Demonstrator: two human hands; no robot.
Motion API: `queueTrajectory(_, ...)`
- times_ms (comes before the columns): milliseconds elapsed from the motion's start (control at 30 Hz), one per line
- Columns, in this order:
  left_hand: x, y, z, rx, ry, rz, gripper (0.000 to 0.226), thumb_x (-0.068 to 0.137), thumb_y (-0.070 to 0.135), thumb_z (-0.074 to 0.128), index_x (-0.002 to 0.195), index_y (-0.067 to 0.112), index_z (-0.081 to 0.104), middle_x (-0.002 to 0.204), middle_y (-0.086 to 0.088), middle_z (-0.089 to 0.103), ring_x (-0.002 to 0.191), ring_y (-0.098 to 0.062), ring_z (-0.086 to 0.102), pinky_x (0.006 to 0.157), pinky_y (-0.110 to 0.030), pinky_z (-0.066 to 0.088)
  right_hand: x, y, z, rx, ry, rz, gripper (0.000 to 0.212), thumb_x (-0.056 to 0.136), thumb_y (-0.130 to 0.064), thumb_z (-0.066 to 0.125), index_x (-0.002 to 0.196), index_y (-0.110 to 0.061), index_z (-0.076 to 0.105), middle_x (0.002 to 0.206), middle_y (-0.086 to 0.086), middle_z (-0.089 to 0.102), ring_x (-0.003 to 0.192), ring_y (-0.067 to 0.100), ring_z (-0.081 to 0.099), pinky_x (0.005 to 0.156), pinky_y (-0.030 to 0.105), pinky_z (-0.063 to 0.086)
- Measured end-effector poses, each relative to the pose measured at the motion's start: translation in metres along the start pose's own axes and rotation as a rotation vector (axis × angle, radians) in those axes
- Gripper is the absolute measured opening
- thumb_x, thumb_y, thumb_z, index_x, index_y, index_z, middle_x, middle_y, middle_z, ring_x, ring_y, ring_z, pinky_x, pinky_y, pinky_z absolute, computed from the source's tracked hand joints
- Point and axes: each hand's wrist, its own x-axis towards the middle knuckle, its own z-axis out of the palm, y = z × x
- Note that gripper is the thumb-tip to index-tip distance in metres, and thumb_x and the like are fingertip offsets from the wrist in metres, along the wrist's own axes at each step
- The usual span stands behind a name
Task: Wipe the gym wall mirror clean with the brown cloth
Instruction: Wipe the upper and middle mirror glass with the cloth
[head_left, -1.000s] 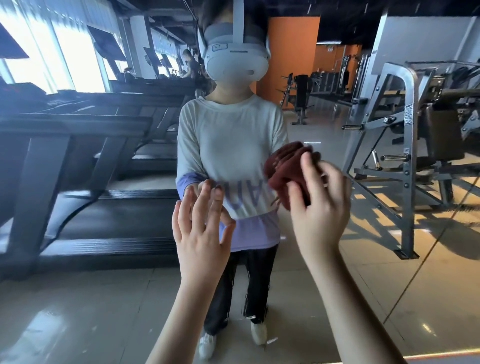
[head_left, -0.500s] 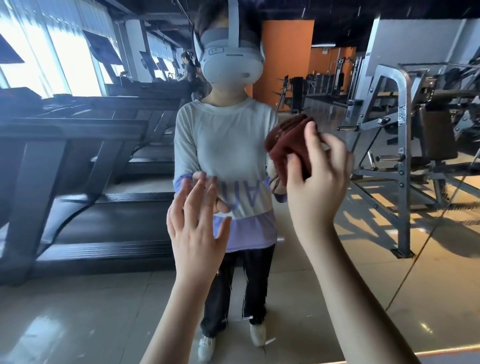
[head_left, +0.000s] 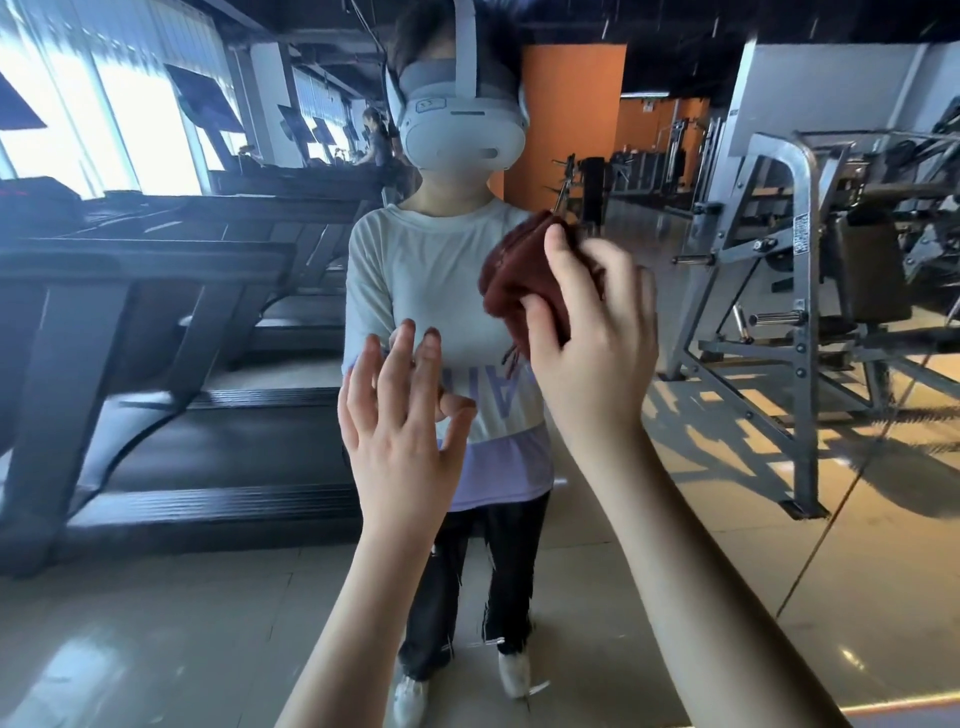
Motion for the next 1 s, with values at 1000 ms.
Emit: queueTrajectory(1000,-0.007,0.003,0.007,0.077,0.038,0.034,0.051,0.098,0.03,0.063,0.142,0.005,0.053,0.149,-0.014,0.049,0.14,-0.035,0.037,0.114,-0.048,0.031,-0.092,0.03,-0.027,0.049,0.029,0.523,0.045,0.084,-0.025,0.061,0.125,-0.006,0.058,0.114,0.015,0.057,0.103,0.034,0.058,0.076,0.042,0.054)
